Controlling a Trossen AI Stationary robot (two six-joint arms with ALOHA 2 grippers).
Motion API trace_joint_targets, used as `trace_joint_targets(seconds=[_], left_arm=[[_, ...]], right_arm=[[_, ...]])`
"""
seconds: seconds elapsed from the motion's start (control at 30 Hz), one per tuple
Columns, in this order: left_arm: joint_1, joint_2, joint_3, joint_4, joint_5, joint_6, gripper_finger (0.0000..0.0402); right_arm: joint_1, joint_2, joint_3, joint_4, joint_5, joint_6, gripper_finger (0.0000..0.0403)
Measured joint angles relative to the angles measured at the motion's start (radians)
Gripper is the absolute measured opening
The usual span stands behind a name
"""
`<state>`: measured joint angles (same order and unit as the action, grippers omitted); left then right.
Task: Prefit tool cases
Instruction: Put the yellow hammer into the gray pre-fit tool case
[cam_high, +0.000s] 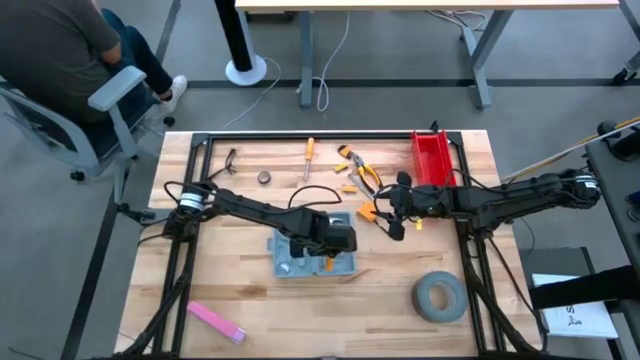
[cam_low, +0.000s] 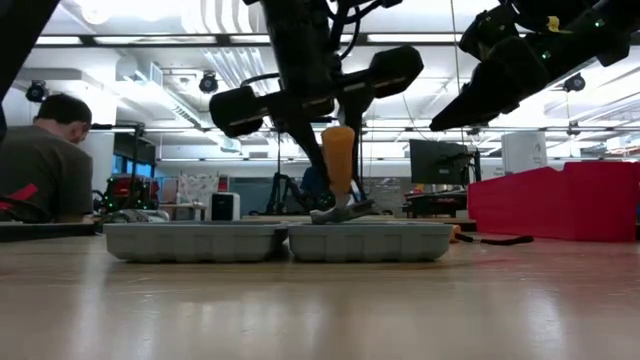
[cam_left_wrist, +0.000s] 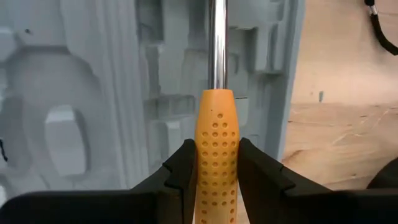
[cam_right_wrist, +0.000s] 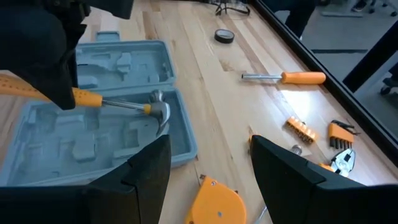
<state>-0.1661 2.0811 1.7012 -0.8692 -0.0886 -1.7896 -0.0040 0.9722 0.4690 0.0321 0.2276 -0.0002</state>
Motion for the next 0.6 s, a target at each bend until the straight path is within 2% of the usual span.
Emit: trace_joint_targets(seconds=[0.17,0.6], left_arm=[[-0.001,0.0,-0.002,-0.014,-0.041,-0.01,0.0087],[0.0,0.006,-0.017,-0.005,-0.065,-0.008,0.0087]], right_arm=[[0.0,0.0,0.0,0.002,0.0,0.0,0.0199],[0.0,0.0,0.0,0.003,0.0,0.007,0.0199]])
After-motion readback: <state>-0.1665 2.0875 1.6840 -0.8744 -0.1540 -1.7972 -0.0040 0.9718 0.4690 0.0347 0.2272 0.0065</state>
